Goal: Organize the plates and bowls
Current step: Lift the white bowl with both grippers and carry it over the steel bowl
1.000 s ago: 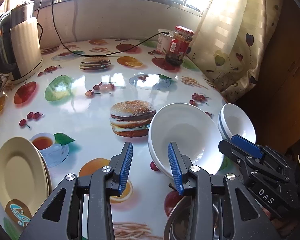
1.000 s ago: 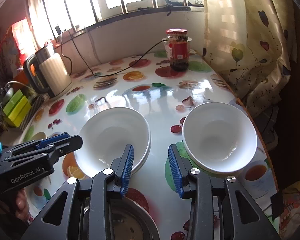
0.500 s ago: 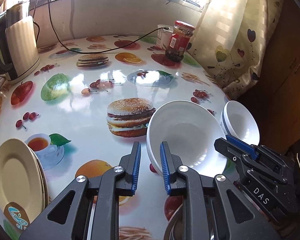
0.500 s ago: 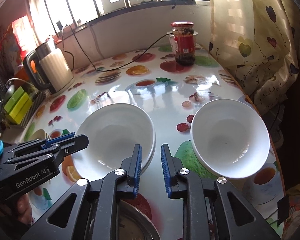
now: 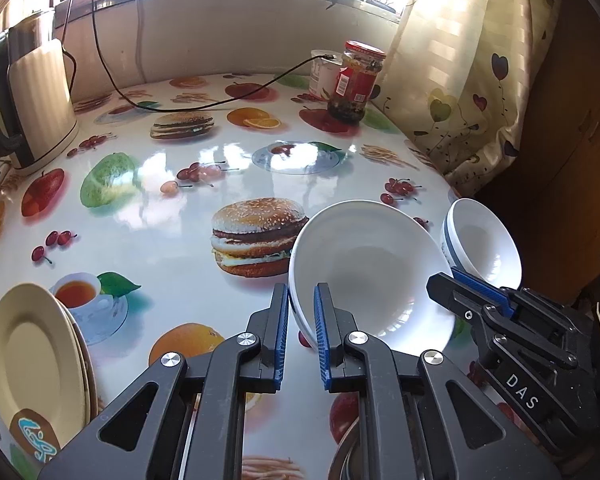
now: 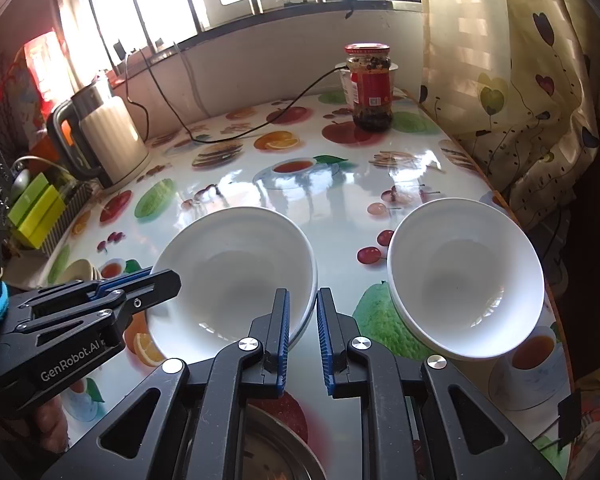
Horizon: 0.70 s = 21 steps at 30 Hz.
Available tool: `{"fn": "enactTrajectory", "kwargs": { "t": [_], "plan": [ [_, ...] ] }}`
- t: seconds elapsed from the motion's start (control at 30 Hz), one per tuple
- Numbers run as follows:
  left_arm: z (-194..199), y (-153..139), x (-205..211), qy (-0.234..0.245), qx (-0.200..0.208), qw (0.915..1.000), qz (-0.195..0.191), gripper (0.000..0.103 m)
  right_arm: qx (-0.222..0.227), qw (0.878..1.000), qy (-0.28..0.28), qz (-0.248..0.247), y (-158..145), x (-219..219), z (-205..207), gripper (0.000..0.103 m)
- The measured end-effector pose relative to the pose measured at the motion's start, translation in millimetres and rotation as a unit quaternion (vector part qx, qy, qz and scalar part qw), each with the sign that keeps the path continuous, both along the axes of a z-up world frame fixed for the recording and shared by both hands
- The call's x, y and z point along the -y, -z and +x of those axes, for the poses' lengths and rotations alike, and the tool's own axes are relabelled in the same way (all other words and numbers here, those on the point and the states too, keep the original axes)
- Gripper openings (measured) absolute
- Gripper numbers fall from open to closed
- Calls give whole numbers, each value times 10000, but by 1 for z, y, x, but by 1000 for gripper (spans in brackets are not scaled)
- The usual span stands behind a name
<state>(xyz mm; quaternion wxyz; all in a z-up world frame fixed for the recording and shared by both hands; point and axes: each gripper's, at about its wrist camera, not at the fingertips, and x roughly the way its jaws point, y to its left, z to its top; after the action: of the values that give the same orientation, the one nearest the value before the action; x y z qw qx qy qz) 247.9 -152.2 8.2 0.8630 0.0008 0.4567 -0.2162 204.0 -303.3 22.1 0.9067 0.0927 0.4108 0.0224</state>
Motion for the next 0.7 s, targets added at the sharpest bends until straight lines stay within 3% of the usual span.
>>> {"fn": "enactTrajectory", "kwargs": {
  "t": [0.7],
  "plan": [
    [0,-2,0,-22,41,10000,77,13,24,10000,1,18,-1,2,1,14]
  ]
}}
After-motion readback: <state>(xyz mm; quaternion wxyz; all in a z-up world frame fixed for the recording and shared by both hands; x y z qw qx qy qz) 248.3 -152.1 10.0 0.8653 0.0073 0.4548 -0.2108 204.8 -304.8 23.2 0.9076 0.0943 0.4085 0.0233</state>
